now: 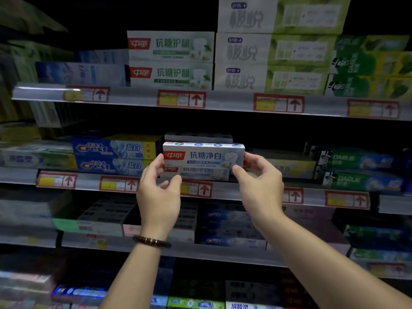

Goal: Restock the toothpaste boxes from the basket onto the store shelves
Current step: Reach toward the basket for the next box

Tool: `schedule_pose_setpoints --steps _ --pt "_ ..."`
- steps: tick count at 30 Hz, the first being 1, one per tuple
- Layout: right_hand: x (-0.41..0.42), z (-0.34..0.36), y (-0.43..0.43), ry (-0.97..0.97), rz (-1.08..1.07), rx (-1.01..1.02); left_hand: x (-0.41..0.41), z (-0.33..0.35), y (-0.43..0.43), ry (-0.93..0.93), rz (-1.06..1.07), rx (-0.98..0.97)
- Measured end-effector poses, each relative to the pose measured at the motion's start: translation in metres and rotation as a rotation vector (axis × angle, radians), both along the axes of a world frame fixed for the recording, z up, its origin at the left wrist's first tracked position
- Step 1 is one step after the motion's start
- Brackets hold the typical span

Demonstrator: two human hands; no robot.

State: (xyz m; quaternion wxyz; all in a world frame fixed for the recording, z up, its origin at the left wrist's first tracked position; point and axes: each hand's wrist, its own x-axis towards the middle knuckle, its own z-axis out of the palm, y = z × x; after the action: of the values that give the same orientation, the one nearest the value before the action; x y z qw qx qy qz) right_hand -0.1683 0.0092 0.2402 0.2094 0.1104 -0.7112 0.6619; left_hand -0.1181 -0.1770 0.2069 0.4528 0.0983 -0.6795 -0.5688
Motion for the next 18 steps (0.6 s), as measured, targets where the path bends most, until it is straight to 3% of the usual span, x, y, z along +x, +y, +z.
schedule_pose_setpoints --steps 18 --pt "-0.024 -0.007 -0.026 -0.001 0.038 0.039 -0.011 0.001 -0.007 -0.061 0.018 -0.139"
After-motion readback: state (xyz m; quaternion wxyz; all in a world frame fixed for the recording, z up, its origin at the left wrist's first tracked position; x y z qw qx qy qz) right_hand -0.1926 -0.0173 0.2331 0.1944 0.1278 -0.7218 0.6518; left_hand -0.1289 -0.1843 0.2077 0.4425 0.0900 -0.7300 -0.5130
